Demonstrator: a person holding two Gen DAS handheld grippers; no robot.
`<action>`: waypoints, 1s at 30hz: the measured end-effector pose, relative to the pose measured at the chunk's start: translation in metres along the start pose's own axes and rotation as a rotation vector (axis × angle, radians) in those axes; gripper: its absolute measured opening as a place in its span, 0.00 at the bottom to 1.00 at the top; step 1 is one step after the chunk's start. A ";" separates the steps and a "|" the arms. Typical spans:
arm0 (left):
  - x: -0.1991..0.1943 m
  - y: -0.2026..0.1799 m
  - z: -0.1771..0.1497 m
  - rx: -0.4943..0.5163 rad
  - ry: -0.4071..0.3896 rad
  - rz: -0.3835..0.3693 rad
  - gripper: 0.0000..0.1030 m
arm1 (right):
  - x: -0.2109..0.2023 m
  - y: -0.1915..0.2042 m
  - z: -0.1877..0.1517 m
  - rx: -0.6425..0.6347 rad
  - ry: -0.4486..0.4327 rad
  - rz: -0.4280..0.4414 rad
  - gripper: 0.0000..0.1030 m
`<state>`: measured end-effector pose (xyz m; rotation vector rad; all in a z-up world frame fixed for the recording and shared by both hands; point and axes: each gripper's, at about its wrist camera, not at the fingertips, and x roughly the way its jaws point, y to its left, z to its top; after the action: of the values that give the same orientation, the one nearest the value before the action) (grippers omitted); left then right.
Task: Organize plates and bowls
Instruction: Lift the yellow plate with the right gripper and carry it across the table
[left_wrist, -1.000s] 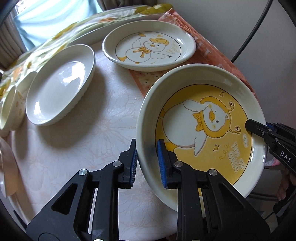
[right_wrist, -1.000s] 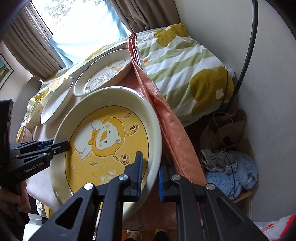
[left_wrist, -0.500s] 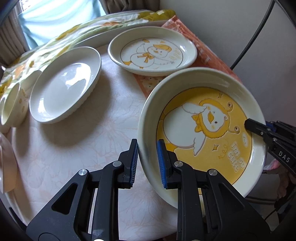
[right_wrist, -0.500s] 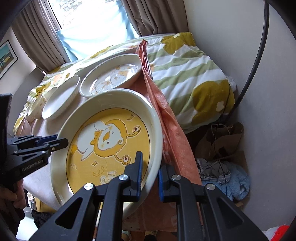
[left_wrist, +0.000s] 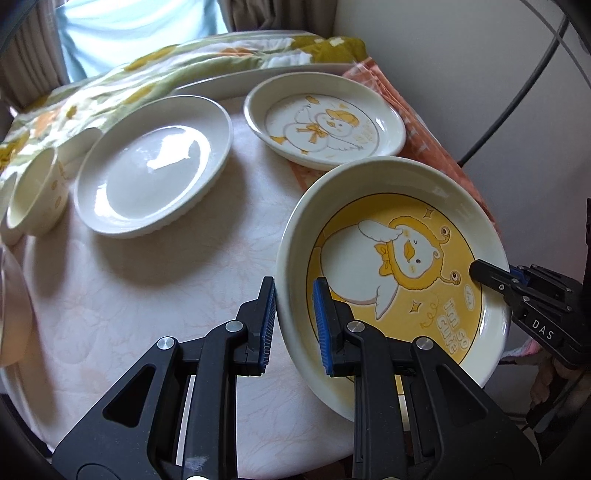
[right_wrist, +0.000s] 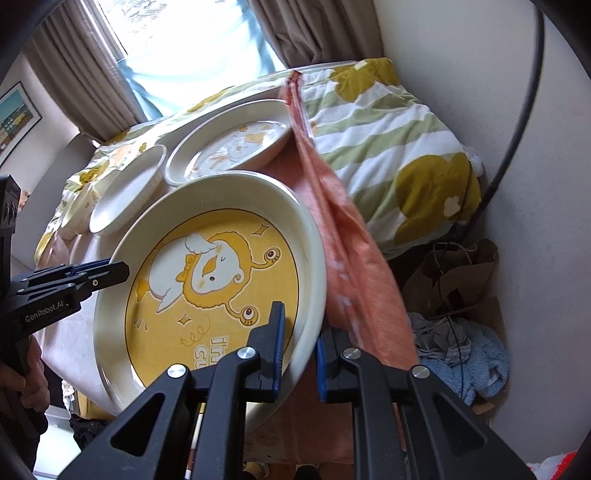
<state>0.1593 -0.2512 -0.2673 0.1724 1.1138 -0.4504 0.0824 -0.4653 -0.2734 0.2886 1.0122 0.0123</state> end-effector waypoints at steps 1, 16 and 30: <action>-0.003 0.004 0.001 -0.012 -0.006 0.005 0.17 | 0.000 0.005 0.002 -0.011 -0.003 0.005 0.13; -0.058 0.138 -0.046 -0.237 -0.031 0.143 0.17 | 0.027 0.143 0.025 -0.229 0.024 0.158 0.13; -0.047 0.236 -0.098 -0.313 -0.003 0.161 0.17 | 0.090 0.238 -0.008 -0.280 0.110 0.189 0.13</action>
<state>0.1638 0.0071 -0.2892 -0.0137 1.1432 -0.1301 0.1529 -0.2220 -0.2946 0.1272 1.0749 0.3423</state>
